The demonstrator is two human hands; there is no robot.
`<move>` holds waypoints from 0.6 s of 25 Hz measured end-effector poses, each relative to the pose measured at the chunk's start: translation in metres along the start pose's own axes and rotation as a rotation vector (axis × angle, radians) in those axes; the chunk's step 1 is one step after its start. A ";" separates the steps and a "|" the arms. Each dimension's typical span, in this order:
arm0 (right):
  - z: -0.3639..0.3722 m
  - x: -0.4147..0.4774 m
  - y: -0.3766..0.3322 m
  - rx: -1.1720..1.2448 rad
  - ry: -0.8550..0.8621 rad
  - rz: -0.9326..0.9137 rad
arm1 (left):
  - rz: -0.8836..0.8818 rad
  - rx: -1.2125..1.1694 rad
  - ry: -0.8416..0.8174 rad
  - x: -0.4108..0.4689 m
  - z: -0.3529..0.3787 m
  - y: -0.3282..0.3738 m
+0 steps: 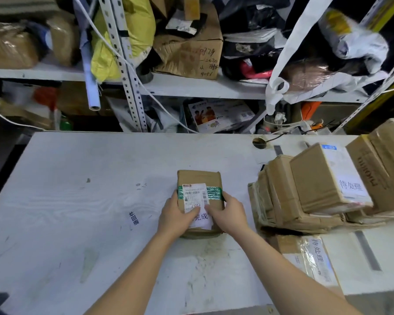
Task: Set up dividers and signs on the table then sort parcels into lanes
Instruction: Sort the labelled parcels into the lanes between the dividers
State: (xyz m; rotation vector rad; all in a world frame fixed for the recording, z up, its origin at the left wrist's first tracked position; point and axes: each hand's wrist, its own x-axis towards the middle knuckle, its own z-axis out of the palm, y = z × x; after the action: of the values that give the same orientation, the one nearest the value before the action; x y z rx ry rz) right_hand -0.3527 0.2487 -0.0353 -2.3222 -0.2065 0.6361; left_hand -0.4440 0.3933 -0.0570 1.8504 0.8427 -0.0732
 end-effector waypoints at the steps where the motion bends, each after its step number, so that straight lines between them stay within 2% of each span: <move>1: -0.004 -0.001 -0.006 0.021 0.022 -0.012 | 0.026 0.003 0.007 0.001 -0.006 0.007; 9: -0.109 -0.015 -0.095 0.163 0.213 -0.179 | 0.325 0.000 0.047 0.005 -0.058 0.132; 15: -0.211 -0.048 -0.115 0.276 0.406 -0.325 | 0.505 -0.103 0.024 -0.017 -0.052 0.238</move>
State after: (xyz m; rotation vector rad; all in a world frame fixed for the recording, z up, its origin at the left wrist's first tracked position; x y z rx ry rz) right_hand -0.2855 0.1924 0.1934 -2.0358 -0.2780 0.0231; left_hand -0.3359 0.3811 0.1619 1.9152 0.3676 0.3048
